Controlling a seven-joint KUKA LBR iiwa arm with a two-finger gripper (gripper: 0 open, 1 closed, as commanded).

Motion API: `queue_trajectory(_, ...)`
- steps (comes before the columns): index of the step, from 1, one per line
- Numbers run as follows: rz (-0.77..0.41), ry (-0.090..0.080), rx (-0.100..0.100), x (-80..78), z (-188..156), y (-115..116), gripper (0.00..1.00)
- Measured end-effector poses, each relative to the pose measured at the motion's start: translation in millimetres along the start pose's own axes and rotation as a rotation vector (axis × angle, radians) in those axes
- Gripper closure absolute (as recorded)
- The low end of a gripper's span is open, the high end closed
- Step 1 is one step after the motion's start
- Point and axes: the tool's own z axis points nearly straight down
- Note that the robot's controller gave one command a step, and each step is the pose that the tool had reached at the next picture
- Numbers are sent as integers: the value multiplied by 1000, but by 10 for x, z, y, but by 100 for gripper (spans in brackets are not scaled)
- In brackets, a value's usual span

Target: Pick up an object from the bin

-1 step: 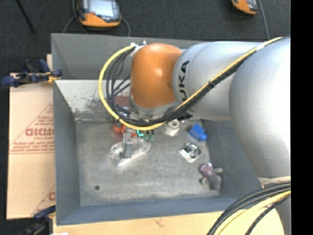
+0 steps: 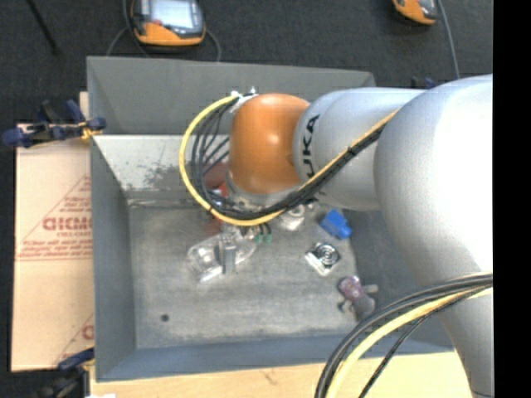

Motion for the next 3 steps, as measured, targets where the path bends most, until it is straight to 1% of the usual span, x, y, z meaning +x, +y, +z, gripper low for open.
queue_trajectory(1,-209,-5,5,148,75,80,0)
queue_trajectory(2,-206,-34,-1,75,-2,115,100)
queue_trajectory(3,-204,-22,-2,116,55,110,0)
